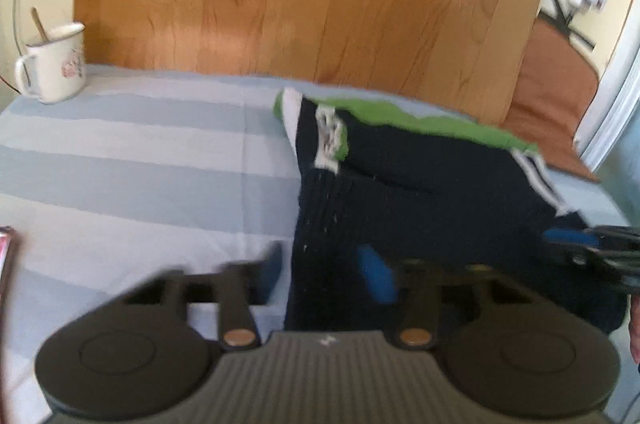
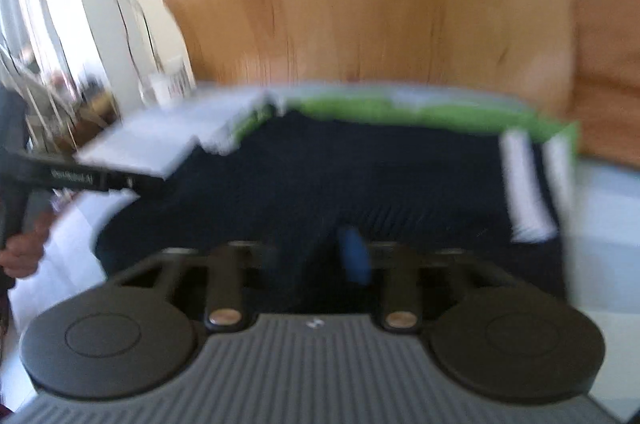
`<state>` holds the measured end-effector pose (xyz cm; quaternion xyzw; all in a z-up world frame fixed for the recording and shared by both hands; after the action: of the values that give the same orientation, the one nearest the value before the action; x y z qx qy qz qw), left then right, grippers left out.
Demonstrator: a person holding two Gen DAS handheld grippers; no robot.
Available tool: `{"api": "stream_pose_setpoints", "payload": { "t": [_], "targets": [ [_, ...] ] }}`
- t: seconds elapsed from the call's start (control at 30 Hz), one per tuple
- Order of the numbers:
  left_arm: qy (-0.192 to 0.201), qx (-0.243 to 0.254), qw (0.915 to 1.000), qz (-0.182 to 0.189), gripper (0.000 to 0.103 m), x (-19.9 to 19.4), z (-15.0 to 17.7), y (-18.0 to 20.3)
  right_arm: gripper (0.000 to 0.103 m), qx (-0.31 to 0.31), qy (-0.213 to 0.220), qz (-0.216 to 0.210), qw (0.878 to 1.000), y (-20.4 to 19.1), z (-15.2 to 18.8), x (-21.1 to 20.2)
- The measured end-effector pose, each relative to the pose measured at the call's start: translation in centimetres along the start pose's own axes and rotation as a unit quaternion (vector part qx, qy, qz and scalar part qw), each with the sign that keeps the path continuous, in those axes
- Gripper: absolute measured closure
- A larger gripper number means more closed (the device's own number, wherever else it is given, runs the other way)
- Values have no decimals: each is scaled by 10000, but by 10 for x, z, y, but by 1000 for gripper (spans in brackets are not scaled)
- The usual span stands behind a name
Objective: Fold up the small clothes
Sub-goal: 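Pinch the folded sweater with the left gripper while the right gripper smooths it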
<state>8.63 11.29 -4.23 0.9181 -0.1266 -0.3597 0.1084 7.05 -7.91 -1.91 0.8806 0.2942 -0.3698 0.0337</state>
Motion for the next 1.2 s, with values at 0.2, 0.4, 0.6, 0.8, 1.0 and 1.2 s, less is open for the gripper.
{"api": "stream_pose_setpoints", "payload": {
  "t": [0.2, 0.4, 0.6, 0.8, 1.0, 1.2],
  "targets": [
    [329, -270, 9989, 203, 95, -17, 3, -12, 97, 356, 989, -55, 9944, 2, -36, -19],
    [73, -266, 9996, -43, 89, 3, 8, -21, 87, 350, 380, 305, 9982, 24, -12, 23],
    [675, -658, 9955, 120, 93, -33, -18, -27, 64, 428, 1092, 386, 9923, 40, -21, -52],
    [585, 137, 9946, 845, 89, -20, -29, 44, 69, 720, 1073, 300, 9912, 55, -12, -67],
    [177, 355, 9986, 360, 97, 38, -4, 30, 78, 1029, 809, 908, 9872, 115, 20, -27],
    [400, 443, 9978, 284, 97, 34, -2, 32, 79, 1621, 905, 590, 9809, 127, 22, -30]
  ]
}}
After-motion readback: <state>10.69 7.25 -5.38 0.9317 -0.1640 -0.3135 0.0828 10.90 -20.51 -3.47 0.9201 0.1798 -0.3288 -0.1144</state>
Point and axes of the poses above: each gripper's, at about its wrist camera, not at the fingertips, and x roughly the way its jaws point, y to its right, z to its underside, the point moved 10 cm from there along x, roughly the way its jaws point, and after that the axes turned 7 degrees about z, right-handed, at the moved point
